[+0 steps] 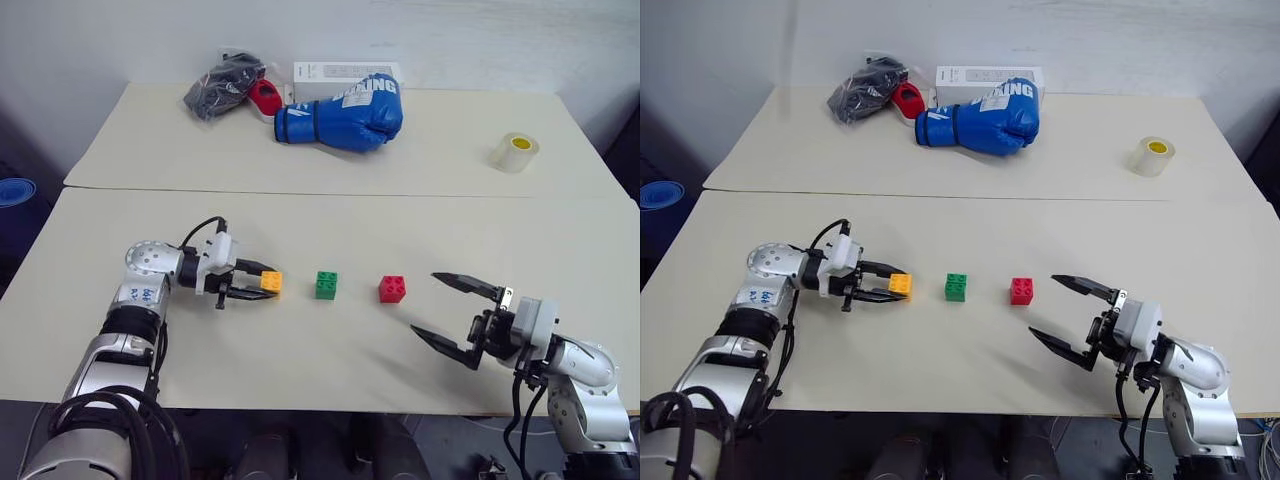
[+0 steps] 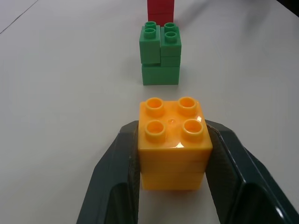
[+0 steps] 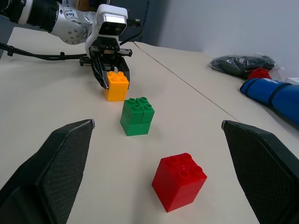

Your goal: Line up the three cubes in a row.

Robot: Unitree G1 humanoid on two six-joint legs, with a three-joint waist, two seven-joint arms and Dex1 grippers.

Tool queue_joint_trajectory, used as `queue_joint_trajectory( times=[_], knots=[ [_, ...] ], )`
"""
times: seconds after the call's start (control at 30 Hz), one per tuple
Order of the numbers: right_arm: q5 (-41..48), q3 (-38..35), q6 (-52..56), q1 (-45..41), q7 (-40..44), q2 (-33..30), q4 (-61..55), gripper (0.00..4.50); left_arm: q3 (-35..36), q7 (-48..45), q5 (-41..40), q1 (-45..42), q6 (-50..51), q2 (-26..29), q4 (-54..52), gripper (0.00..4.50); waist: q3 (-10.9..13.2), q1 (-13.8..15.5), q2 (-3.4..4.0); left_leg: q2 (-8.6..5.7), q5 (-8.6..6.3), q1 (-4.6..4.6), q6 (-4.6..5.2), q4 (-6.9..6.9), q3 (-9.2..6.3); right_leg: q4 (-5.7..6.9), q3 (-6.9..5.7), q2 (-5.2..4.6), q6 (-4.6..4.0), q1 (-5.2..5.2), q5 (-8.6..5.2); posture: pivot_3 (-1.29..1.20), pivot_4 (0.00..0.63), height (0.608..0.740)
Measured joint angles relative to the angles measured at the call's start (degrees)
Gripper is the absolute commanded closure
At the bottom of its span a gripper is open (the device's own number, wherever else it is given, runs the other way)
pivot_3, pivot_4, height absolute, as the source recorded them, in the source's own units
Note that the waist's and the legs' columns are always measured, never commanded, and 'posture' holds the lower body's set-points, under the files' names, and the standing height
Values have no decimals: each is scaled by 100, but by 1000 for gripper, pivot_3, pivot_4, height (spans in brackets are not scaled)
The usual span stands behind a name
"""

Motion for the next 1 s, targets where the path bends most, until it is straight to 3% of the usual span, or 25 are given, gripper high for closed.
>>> queue_joint_trajectory(
  times=[0.2, 0.47, 0.63, 0.77, 1.0],
  knots=[
    [-2, 0, -71, 83, -27, 0, 0, 0, -54, -3, -2, -131, -155, -5, 281, 3002, 0, -1, 0, 1, 0, 2, 0, 2, -4, 2, 5, -1, 0, 3, 0, 0, 150, 740],
    [10, 28, -50, -74, 17, -15, 0, 0, 60, -2, 21, -123, 22, 302, 256, 528, 0, -66, 0, 2, 0, -7, 0, 2, -10, -1, 5, -1, 0, -2, 0, 0, 150, 740],
    [133, -26, 87, -161, 337, -442, 47, 0, 626, 10, -431, 733, 467, 1105, -837, 528, 1, -145, 2, 13, -4, -6, -4, 0, -9, -3, 5, -29, -3, -4, -2, 0, 150, 740],
    [227, -267, 296, -722, 769, -1170, 581, 0, 1621, 403, -829, 2482, 1209, 1903, -2425, 528, 12, -230, 19, 7, -6, -3, 2, 0, -16, -2, 3, -53, -6, -2, -3, 0, 150, 740],
    [105, -369, 427, -1711, 1839, -2053, 1867, 0, 3110, 1115, -1184, 4320, 2186, 2353, -3783, 528, 14, -66, 23, -1, -8, -2, 1, 0, -32, -30, -9, -73, -8, 5, -5, 0, 150, 740]
  ],
)
